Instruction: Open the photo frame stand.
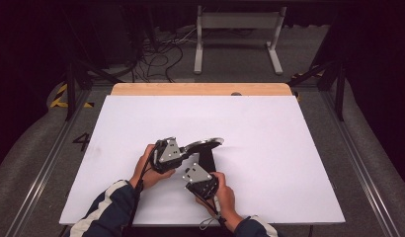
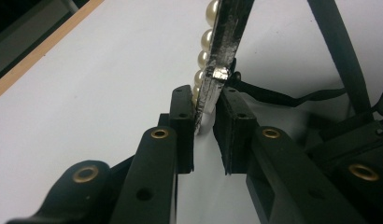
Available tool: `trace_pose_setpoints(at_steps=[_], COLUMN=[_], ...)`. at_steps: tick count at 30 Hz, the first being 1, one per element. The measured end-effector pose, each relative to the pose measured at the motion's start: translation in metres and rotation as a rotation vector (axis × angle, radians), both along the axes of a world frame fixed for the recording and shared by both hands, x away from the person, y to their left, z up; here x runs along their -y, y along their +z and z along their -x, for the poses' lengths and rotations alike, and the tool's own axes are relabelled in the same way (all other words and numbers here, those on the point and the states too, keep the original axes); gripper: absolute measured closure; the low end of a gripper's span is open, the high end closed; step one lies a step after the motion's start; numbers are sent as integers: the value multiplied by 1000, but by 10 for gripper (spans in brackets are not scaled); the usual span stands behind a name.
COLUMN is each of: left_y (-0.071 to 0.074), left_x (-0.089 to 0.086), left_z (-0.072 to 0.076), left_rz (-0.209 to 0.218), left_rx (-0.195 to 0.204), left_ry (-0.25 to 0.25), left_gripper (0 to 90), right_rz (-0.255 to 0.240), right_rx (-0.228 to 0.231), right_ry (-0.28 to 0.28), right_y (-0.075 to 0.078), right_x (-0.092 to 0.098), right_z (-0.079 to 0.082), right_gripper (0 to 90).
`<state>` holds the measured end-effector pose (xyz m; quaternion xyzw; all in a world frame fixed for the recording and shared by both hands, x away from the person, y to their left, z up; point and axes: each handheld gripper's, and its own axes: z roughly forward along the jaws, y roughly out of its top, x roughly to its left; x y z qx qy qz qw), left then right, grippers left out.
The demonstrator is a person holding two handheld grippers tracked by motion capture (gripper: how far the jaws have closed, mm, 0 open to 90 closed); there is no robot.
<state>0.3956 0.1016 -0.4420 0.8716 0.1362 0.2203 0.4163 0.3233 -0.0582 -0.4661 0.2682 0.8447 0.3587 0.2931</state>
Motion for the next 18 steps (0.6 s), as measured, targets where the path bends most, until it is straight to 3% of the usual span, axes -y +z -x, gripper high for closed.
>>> trace_pose_setpoints(at_steps=[18], left_y=[3], left_x=[0], left_z=[10], left_rz=[-64], left_rx=[51], left_ry=[6], left_gripper=[807], right_rz=[-1], right_rx=[-22], right_ry=[-32], right_y=[1], right_x=[12], right_z=[0], right_gripper=[900])
